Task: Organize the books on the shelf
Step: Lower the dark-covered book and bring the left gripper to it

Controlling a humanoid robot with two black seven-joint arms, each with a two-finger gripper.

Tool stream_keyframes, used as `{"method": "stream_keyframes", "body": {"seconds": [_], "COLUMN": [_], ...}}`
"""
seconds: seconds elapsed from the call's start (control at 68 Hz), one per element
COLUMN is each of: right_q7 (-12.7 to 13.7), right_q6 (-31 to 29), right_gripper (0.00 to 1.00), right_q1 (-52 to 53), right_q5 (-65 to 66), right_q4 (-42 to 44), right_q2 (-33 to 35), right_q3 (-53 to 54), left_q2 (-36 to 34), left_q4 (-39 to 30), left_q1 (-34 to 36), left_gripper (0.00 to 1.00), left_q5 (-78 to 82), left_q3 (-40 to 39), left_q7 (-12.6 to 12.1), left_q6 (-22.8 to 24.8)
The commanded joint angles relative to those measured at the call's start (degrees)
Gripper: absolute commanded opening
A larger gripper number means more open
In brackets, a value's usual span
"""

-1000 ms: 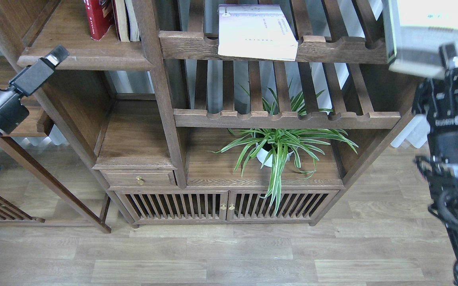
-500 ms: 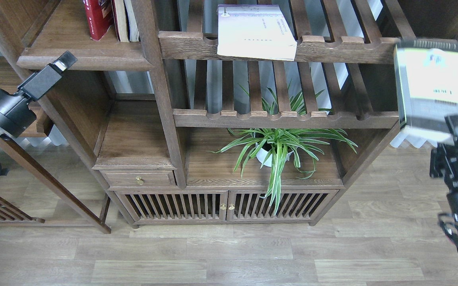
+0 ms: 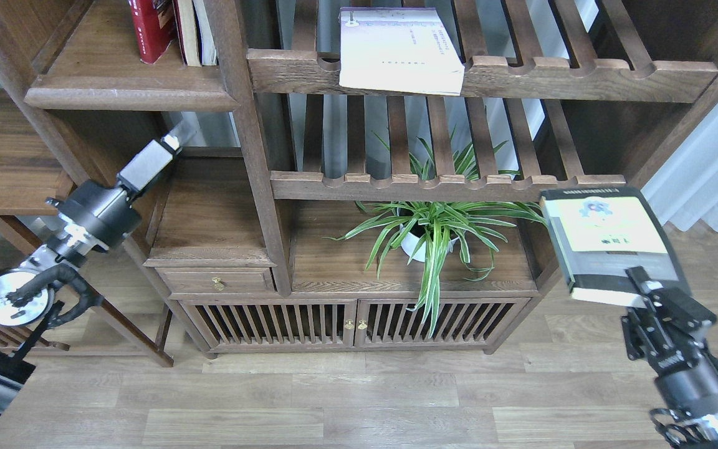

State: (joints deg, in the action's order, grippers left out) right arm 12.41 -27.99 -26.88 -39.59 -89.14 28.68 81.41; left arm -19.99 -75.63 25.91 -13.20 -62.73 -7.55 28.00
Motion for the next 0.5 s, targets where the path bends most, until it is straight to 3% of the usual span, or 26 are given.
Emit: {"method": "stream_keyframes", "body": {"seconds": [0.0,0.485], "right_q7": [-0.45,-0.54], "right_q6": [-0.01,-0.01], "right_gripper": [0.03,0.03], "right_q1": [3.58,11.67], "right_q5": [2.23,4.09], "right_q4": [-0.07,0.10], "right_q2": [-0.29,-3.63], "right_q3": [-5.10,-16.46], "left_q2": [-0.49,1.53], "left_q4": [-3.03,-3.56], "left_q1": [-0.33,-7.80], "left_gripper": [1.00,0.98], "left_q5": [-4.71,-5.25], "left_q3": [2.07,9.99], "left_q7": [-0.01,-0.54], "left_q6": [0.00,0.00]}}
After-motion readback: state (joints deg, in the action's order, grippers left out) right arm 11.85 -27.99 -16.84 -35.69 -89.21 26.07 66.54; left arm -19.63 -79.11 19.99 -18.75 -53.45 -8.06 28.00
